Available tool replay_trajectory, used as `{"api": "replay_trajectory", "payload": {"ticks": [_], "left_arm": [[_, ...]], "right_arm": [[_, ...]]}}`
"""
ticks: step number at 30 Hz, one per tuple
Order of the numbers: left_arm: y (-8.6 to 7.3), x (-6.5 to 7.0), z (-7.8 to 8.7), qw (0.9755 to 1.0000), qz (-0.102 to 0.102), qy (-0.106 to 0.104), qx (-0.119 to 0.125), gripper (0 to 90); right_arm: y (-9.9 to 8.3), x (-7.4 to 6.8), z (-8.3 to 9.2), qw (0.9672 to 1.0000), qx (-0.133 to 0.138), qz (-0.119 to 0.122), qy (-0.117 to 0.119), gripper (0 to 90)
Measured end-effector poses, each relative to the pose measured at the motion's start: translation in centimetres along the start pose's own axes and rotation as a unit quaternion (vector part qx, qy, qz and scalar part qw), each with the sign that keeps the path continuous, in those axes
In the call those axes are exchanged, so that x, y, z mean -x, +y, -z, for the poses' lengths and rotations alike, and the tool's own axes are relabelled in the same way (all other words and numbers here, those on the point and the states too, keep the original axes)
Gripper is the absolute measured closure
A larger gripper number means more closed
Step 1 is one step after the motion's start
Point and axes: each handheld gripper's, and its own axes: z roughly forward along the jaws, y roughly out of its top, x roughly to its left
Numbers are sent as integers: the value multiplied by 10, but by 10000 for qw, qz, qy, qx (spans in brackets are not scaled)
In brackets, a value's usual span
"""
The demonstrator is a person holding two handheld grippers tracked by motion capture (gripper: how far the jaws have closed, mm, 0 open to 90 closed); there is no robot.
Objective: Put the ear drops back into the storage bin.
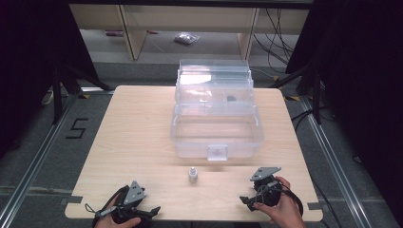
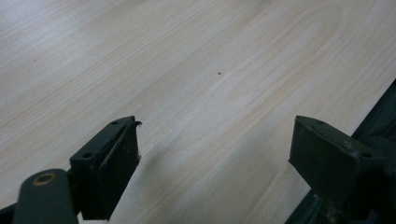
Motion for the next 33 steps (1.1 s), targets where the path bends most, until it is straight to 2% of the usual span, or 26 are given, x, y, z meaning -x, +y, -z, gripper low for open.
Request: {"api": "replay_trajectory", "payload": {"ticks": [2,3,6,8,11,13,18,19,20,22,23,24,25,26,27,28,29,31,32,33], "left_arm": [[0,0,0,10000,-5,-19,-7,151],[0,-2,2,9998,-154,-32,-136,151],[0,-2,2,9998,-155,-30,-137,151],[0,-2,2,9998,-152,-25,-138,151],[0,-2,2,9998,-150,-28,-134,151],[0,-2,2,9998,-142,-24,-131,151],[0,-2,1,9998,-127,-21,-134,151],[0,-2,1,9998,-130,-20,-135,151],[0,-2,2,9998,-131,-18,-139,151],[0,-2,2,9997,-160,-7,-160,151],[0,-2,1,9998,-130,9,-130,151],[0,-1,0,10000,-2,-3,-24,151],[0,-2,2,9998,-145,-16,-140,151],[0,-2,2,9998,-138,-25,-139,151],[0,-2,2,9998,-145,9,-153,151],[0,-2,2,9998,-135,-7,-140,151],[0,-2,2,9998,-141,-8,-144,151],[0,-2,2,9998,-155,-17,-140,151],[0,-2,2,9998,-150,-6,-153,151],[0,-2,2,9998,-141,-6,-151,151]], "right_arm": [[1,-1,0,10000,-1,9,12,190],[2,-2,-1,10000,-21,9,4,190],[6,-4,-1,10000,-58,42,-61,191],[10,-6,-1,9998,-84,169,32,198],[14,-8,-1,9997,-144,155,84,199],[18,-9,-1,9996,-138,227,57,206],[30,-13,-2,9986,-104,491,153,217],[33,-16,-1,9986,-188,458,205,224],[40,-19,-2,9976,-191,641,196,232],[44,-22,-3,9974,-183,664,230,236],[48,-23,-3,9964,-182,794,244,237],[52,-25,-4,9960,-196,832,264,239],[56,-26,-5,9954,-207,899,277,244],[60,-28,-6,9946,-220,964,310,248],[64,-31,-7,9950,-240,915,320,251],[67,-31,-9,9930,-189,1113,341,254],[70,-33,-9,9934,-245,1062,347,258],[76,-36,-11,9926,-254,1134,361,261],[79,-37,-12,9911,-259,1239,409,264],[81,-38,-13,9912,-288,1225,421,267]]}}
